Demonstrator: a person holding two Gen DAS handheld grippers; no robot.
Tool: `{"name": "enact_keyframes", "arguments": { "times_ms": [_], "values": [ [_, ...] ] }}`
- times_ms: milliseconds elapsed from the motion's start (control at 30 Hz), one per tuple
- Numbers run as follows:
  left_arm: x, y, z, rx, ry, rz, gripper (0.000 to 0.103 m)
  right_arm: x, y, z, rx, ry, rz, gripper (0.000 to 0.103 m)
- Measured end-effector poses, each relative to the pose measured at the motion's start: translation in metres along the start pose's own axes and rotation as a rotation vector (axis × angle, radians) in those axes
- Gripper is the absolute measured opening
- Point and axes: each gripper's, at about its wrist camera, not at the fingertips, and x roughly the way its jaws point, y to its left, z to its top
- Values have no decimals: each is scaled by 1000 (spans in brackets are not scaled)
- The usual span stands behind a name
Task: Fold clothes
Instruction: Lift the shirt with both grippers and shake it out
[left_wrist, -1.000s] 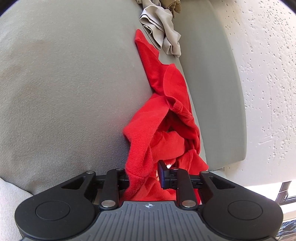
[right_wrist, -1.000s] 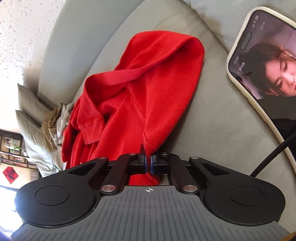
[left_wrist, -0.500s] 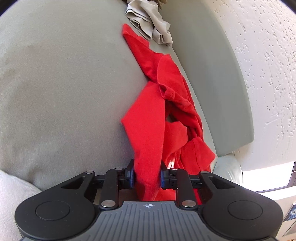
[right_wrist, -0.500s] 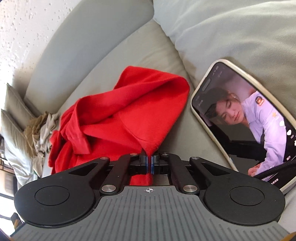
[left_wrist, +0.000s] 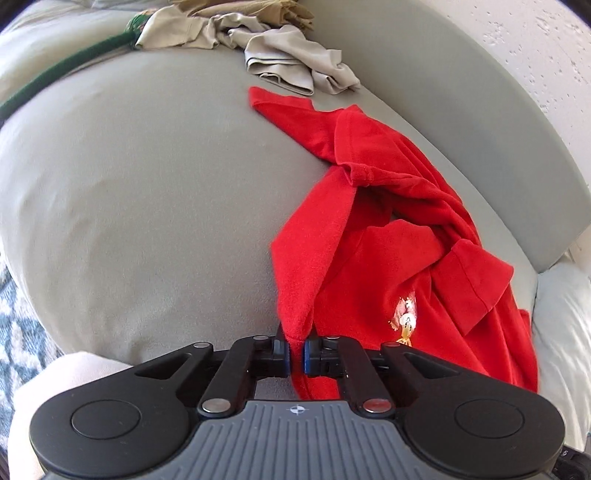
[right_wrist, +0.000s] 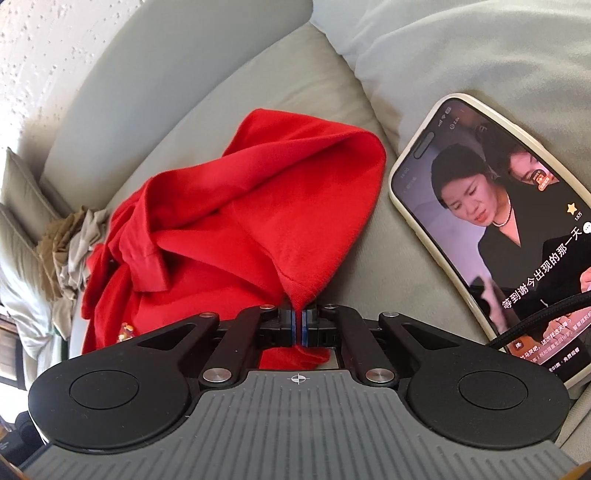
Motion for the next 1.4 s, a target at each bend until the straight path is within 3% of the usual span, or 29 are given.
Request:
{"name": "enact_keyframes", "arguments": {
  "times_ms": [133, 200, 300, 367, 467, 633, 700, 800, 967, 1067, 1233, 1400],
  "values": [
    [-11, 16, 12, -165, 29, -151, 3, -2, 4, 7, 10, 12, -28, 2],
    [-32, 18, 25, -233, 26, -255, 3, -13, 11, 17, 39, 11, 3, 2],
    [-82, 6, 52, -253, -25, -414, 2, -50, 32, 41, 93, -10, 162, 2],
    [-128, -11, 73, -215, -102, -509, 2, -85, 53, 59, 110, -41, 278, 2],
    [-216, -38, 104, -126, -281, -631, 2, -155, 97, 85, 59, -141, 447, 2],
    [-349, -60, 114, -48, -632, -893, 2, -300, 160, 104, -62, -419, 698, 2],
    [-384, -60, 109, -37, -729, -900, 2, -351, 171, 97, -119, -554, 732, 2],
    [-415, -58, 106, -55, -774, -948, 2, -388, 185, 96, -168, -537, 721, 2],
    [-453, -60, 83, 21, -886, -1025, 2, -465, 190, 74, -305, -705, 752, 2],
    [-451, -64, 80, 69, -873, -1021, 3, -478, 189, 74, -344, -689, 722, 2],
    [-409, -80, 101, 114, -789, -924, 3, -455, 187, 97, -353, -637, 566, 3],
    [-302, -122, 160, 108, -582, -692, 3, -343, 206, 170, -332, -443, 312, 3]
  ]
}}
